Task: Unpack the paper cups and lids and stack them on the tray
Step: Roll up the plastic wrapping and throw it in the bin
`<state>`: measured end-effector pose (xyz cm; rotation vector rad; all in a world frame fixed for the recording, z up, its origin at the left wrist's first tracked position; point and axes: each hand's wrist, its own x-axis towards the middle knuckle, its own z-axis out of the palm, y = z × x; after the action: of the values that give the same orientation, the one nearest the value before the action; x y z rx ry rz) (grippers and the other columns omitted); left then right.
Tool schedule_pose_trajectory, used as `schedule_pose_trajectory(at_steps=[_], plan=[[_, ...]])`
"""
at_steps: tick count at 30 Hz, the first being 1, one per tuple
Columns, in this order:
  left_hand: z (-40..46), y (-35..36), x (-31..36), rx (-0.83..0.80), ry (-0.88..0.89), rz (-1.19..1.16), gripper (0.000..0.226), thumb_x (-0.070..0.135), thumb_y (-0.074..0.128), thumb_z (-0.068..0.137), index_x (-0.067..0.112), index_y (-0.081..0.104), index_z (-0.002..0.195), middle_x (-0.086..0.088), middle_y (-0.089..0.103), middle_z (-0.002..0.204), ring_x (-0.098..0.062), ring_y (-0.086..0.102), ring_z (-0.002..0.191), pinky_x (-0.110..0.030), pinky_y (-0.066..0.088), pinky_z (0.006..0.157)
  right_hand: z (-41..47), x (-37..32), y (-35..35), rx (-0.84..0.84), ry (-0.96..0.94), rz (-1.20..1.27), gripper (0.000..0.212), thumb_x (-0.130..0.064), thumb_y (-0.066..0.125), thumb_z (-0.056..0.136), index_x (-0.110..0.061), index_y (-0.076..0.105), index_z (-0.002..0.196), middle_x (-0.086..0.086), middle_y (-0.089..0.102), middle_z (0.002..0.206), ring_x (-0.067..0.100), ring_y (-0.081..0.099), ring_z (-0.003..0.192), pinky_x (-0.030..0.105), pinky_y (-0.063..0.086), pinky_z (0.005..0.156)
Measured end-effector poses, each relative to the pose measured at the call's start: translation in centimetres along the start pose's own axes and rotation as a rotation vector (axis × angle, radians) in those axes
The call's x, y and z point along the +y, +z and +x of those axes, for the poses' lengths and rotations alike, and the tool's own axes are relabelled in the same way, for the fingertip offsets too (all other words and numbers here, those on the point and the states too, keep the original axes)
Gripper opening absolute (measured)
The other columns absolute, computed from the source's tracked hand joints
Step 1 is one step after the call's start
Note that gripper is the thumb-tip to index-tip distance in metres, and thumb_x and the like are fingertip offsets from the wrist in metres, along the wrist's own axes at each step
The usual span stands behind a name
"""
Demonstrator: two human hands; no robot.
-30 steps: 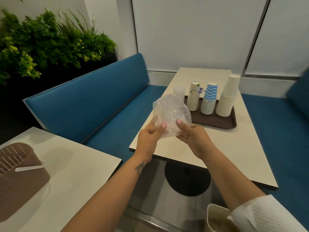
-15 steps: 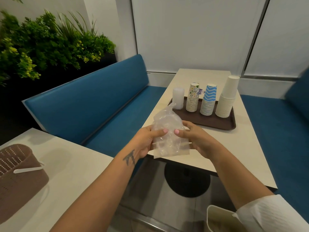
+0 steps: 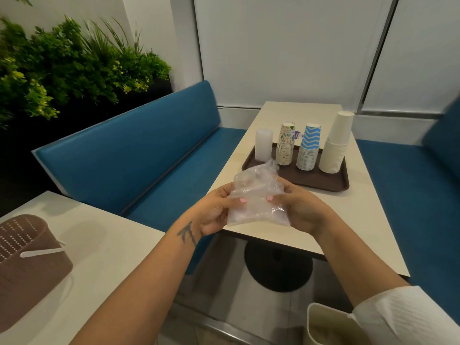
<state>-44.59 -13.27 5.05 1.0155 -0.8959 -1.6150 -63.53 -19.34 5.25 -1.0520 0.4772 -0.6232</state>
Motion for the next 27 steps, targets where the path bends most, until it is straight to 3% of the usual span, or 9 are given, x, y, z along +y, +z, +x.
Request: schedule_pose_trajectory(at_steps=[3, 6, 11, 14, 17, 18, 21, 23, 27], plan=[[0.1, -0.1, -0.5, -0.012, 0.044, -0.039, 0.037, -0.01, 0.051, 0.078, 0.015, 0.076, 0.088, -0.005, 0.072, 0.087, -0.017, 0.07, 0.074, -0.027, 0.059, 0.062, 0.2, 0.4, -0.3, 0.012, 0.005, -0.044, 0.042, 0.012, 0.048, 0.087, -0.019, 0.075, 0.097, 0.005, 0.071, 0.098, 0.025, 0.063, 0.094, 0.03, 0.056, 0.077], [0.2, -0.1, -0.6, -0.016, 0.047, 0.022, 0.046, -0.016, 0.045, 0.085, 0.014, 0.077, 0.074, -0.004, 0.073, 0.081, -0.015, 0.069, 0.069, -0.024, 0.057, 0.059, 0.1, 0.3, -0.7, -0.077, 0.071, -0.148, 0.038, 0.004, 0.055, 0.074, -0.016, 0.074, 0.1, 0.008, 0.069, 0.103, 0.027, 0.062, 0.095, 0.033, 0.054, 0.077], [0.2, -0.1, 0.1, 0.031, 0.133, 0.254, 0.058, -0.023, 0.04, 0.087, 0.017, 0.078, 0.069, 0.006, 0.067, 0.12, -0.022, 0.061, 0.111, -0.031, 0.059, 0.075, -1.0, -0.9, -2.2, -0.316, 0.236, -0.033, 0.056, -0.017, 0.086, 0.054, -0.014, 0.07, 0.108, 0.013, 0.061, 0.114, 0.035, 0.062, 0.1, 0.041, 0.058, 0.078], [0.3, 0.2, 0.3, 0.143, 0.214, 0.472, 0.062, -0.029, 0.034, 0.079, 0.015, 0.076, 0.067, 0.006, 0.064, 0.125, -0.023, 0.055, 0.119, -0.04, 0.057, 0.086, -1.1, -0.9, -1.0, -0.14, 0.247, -0.123, 0.045, -0.043, 0.079, 0.069, -0.009, 0.069, 0.096, 0.013, 0.062, 0.111, 0.033, 0.061, 0.099, 0.042, 0.058, 0.075], [0.0, 0.8, 0.3, 0.211, 0.281, 0.576, 0.059, -0.032, 0.032, 0.074, 0.007, 0.073, 0.09, 0.002, 0.061, 0.126, -0.022, 0.051, 0.122, -0.035, 0.056, 0.086, -0.7, -0.7, 0.4, 0.068, 0.149, -0.314, 0.014, -0.018, 0.069, 0.075, -0.013, 0.061, 0.086, 0.01, 0.058, 0.107, 0.028, 0.06, 0.096, 0.036, 0.057, 0.073], [-0.1, 0.6, 0.3, 0.213, 0.278, 0.528, 0.06, -0.031, 0.033, 0.077, 0.008, 0.072, 0.098, 0.004, 0.061, 0.125, -0.021, 0.052, 0.122, -0.033, 0.057, 0.085, -0.6, -0.8, 0.5, 0.092, 0.111, -0.315, 0.018, -0.007, 0.069, 0.075, -0.015, 0.06, 0.088, 0.009, 0.056, 0.11, 0.029, 0.059, 0.099, 0.035, 0.057, 0.073], [-0.5, -1.0, 0.1, 0.071, 0.13, 0.134, 0.056, -0.012, 0.049, 0.085, 0.02, 0.055, 0.131, 0.001, 0.059, 0.124, -0.025, 0.056, 0.117, -0.035, 0.057, 0.085, -0.5, -1.1, 0.6, 0.154, 0.044, -0.3, 0.051, 0.013, 0.068, 0.073, -0.022, 0.055, 0.108, 0.006, 0.048, 0.12, 0.031, 0.054, 0.108, 0.038, 0.058, 0.079], [-0.8, -1.7, -0.2, -0.065, 0.016, -0.037, 0.071, 0.01, 0.075, 0.068, 0.019, 0.051, 0.134, -0.009, 0.056, 0.128, -0.03, 0.057, 0.115, -0.04, 0.057, 0.088, -0.5, -1.1, 0.6, 0.185, 0.019, -0.343, 0.066, 0.017, 0.069, 0.071, -0.025, 0.05, 0.118, 0.004, 0.046, 0.122, 0.031, 0.052, 0.11, 0.04, 0.057, 0.083], [-0.3, -0.2, -1.1, -0.023, -0.041, 0.084, 0.1, 0.051, 0.092, 0.036, 0.017, 0.057, 0.122, -0.01, 0.058, 0.122, -0.027, 0.062, 0.108, -0.04, 0.055, 0.09, -0.3, -0.8, 0.3, 0.323, 0.003, -0.371, 0.073, 0.017, 0.071, 0.068, -0.018, 0.046, 0.126, 0.006, 0.047, 0.123, 0.03, 0.052, 0.108, 0.035, 0.057, 0.079]])
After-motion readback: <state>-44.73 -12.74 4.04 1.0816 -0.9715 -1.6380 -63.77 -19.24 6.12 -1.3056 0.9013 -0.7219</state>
